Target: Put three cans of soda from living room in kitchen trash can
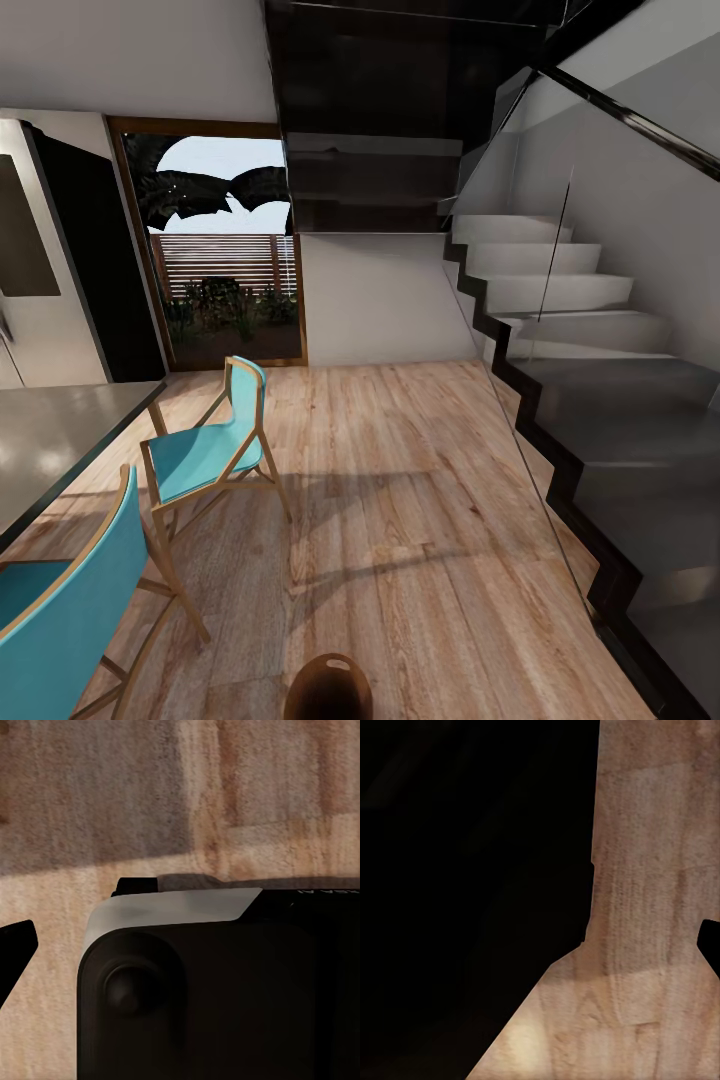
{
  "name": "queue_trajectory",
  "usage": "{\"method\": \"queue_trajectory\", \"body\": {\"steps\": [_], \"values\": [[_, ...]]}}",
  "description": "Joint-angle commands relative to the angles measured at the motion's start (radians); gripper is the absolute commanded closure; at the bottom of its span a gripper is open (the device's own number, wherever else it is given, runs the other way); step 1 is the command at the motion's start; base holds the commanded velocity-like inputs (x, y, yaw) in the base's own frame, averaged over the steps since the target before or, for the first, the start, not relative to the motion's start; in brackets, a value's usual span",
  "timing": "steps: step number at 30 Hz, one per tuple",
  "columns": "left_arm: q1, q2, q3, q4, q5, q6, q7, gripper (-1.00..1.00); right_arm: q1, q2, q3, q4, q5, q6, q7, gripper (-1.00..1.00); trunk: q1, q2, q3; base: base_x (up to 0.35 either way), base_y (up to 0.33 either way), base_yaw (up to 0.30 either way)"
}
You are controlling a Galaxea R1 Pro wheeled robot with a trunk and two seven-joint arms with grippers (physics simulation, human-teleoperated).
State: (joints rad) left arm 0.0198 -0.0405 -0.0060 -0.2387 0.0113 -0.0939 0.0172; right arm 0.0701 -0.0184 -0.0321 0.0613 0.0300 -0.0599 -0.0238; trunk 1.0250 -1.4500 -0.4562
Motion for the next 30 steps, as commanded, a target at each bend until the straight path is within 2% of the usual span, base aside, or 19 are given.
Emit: {"method": "queue_trajectory", "body": {"steps": [1,30], "values": [[0.0,0.0,0.0,0.0,0.0,0.0,0.0,-1.0,0.0,0.0,0.0,0.0,0.0,0.0,0.0,-1.0,0.0,0.0,0.0,0.0,0.0,0.0],[0.0,0.0,0.0,0.0,0.0,0.0,0.0,-1.0,0.0,0.0,0.0,0.0,0.0,0.0,0.0,-1.0,0.0,0.0,0.0,0.0,0.0,0.0]]}}
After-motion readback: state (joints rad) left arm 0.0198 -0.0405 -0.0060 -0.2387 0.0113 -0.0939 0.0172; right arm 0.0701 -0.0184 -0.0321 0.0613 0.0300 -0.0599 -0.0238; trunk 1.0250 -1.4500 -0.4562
